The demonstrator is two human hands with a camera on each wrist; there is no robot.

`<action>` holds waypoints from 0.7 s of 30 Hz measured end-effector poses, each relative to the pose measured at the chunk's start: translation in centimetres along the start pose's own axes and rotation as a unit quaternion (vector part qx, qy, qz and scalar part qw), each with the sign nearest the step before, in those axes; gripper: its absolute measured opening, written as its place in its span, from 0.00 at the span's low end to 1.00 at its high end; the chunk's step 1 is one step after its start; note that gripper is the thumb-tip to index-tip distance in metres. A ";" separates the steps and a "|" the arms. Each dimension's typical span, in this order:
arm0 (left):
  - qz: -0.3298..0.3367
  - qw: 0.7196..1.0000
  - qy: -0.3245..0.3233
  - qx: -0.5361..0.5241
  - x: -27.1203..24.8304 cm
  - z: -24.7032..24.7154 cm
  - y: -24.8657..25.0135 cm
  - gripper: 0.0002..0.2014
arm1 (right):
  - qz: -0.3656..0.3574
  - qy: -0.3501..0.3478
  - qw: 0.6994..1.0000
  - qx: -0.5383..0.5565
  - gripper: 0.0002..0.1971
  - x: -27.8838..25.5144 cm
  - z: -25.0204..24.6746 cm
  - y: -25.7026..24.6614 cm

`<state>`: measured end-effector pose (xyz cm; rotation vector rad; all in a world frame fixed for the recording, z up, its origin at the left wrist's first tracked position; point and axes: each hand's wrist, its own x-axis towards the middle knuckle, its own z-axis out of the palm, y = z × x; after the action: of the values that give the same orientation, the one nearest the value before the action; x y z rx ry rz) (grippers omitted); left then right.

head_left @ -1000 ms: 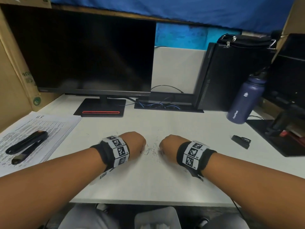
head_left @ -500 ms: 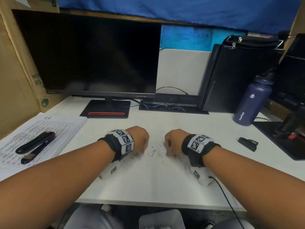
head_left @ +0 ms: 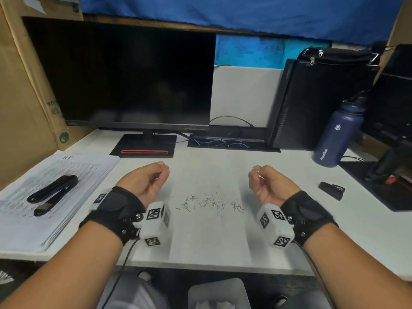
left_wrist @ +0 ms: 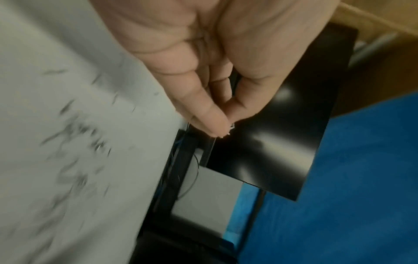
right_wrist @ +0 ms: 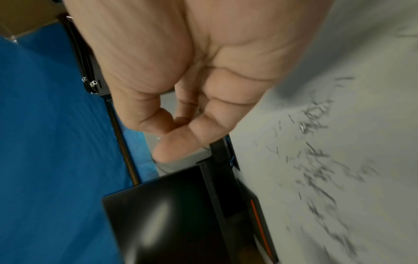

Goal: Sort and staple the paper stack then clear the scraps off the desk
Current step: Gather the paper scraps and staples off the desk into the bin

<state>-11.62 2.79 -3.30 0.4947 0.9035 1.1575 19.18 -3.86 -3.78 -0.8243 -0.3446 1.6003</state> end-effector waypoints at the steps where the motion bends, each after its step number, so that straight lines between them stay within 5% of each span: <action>1: -0.039 0.998 -0.028 -0.027 -1.1 -0.1 -0.5 0.03 | 0.015 -0.025 0.999 0.019 0.07 -0.8 -0.1 0.4; 5: -0.175 0.967 -0.152 -0.110 -6.6 -0.9 -4.1 0.22 | 0.064 -0.119 0.989 0.055 0.19 -5.4 0.1 2.7; 11: -0.262 0.945 -0.150 -0.124 -13.2 -2.6 -10.1 0.23 | 0.205 -0.165 0.960 0.095 0.11 -13.3 -2.0 7.9; 17: -0.371 0.904 -0.197 -0.076 -14.5 -4.6 -16.0 0.13 | 0.313 -0.071 0.947 0.019 0.16 -15.5 -6.3 13.1; 21: -0.413 0.904 -0.106 -0.031 -11.0 -6.8 -21.0 0.09 | 0.343 0.013 0.939 -0.034 0.07 -13.7 -11.0 16.9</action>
<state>-6.66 -15.62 -18.94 0.1365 0.7599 0.3423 14.25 -22.99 -18.01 -1.0912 -0.0888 2.2286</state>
